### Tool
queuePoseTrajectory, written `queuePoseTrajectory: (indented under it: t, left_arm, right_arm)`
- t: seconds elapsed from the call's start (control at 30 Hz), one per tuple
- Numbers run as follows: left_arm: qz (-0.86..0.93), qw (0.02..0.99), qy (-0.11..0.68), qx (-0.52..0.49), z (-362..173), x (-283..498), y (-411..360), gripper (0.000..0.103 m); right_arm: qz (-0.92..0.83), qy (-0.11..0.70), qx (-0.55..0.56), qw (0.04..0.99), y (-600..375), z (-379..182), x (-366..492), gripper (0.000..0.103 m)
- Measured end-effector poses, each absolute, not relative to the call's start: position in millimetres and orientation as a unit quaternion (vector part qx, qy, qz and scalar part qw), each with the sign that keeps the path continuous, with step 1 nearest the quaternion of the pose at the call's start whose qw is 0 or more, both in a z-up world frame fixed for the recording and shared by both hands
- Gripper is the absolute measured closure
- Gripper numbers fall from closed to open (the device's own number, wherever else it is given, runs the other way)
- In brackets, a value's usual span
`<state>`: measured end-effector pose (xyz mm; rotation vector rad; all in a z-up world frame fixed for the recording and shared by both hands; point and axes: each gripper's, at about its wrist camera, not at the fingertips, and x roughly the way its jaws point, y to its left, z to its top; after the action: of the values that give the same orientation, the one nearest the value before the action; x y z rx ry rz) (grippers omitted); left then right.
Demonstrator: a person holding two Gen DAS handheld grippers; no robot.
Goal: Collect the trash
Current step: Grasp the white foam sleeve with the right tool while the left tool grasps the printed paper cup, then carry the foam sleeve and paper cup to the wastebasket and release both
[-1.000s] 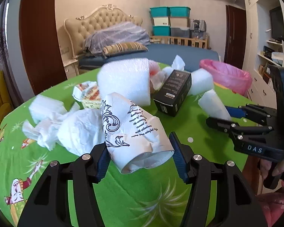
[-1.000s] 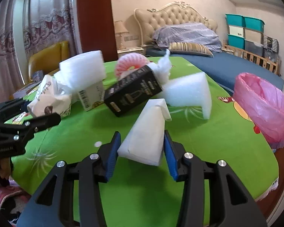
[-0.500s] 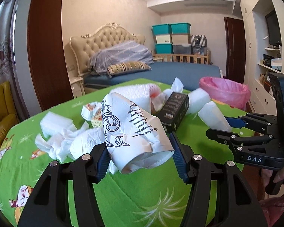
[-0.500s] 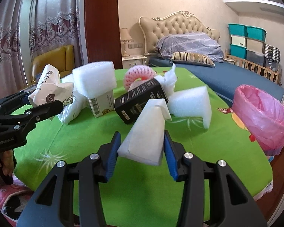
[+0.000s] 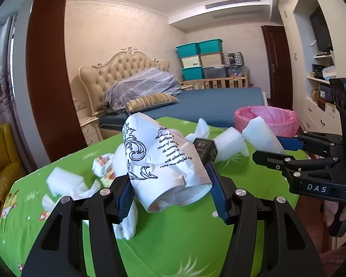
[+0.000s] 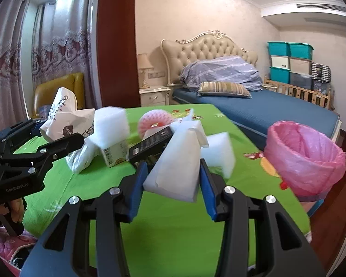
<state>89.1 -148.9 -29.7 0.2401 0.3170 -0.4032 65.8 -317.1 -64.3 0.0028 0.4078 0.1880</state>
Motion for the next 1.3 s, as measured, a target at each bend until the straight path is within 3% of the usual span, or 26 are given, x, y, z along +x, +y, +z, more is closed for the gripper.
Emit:
queuePoseTrajectory:
  t: [0.73,1.3]
  left_arm:
    - [-0.308,0.928,0.174,0.119,-6,154,-282,0.048]
    - [-0.384,0.890,0.210,0.128,8,246,-427,0.048]
  right_arm:
    - [-0.026,0.159,-0.007,0.987,-439,-38,62,0.059]
    - [-0.107,0.176,-0.011,0.978,-573,-43,133,0.058]
